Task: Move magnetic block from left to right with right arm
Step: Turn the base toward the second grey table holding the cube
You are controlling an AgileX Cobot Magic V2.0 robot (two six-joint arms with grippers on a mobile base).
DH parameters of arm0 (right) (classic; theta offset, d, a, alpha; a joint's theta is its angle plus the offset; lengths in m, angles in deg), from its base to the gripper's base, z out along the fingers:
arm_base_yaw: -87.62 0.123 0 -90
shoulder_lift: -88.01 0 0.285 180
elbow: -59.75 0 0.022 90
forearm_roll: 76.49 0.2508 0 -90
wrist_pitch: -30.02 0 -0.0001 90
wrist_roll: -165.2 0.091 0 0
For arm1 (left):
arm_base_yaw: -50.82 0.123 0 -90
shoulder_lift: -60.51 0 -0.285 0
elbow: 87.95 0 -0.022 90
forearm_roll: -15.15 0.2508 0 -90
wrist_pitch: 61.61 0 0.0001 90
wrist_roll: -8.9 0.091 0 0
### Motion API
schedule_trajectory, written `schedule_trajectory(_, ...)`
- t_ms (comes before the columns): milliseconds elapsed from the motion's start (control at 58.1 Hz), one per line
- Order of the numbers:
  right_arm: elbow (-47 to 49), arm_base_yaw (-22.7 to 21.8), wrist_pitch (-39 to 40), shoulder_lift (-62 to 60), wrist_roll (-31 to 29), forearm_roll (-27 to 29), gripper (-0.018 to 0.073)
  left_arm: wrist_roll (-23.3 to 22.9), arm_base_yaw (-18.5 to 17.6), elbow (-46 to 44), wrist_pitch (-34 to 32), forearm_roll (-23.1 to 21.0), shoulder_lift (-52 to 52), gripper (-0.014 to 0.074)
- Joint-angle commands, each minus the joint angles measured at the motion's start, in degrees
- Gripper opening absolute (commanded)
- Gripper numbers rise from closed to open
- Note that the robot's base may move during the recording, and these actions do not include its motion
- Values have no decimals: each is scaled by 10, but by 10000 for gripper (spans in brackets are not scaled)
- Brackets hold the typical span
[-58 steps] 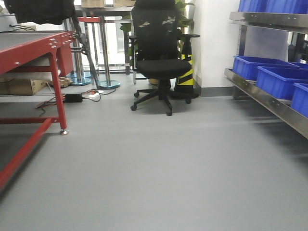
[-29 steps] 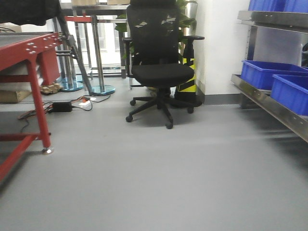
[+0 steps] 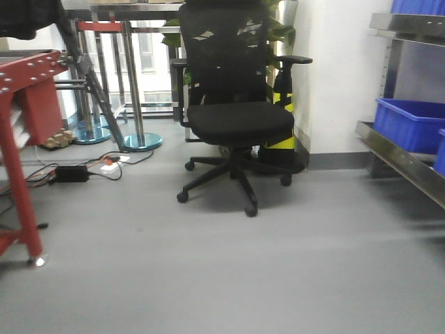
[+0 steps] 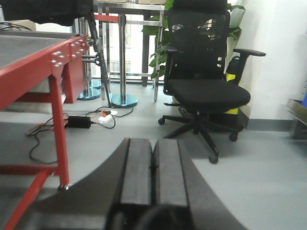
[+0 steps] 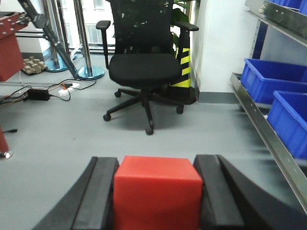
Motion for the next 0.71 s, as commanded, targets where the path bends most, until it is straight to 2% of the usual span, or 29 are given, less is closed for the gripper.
schedule_trajectory(0, 15, -2, 50, 10, -5, -13, 198, -3, 0, 5, -52, -3, -6, -126)
schedule_trajectory(688, 14, -2, 50, 10, -5, -13, 198, -3, 0, 5, -52, -3, -6, -126)
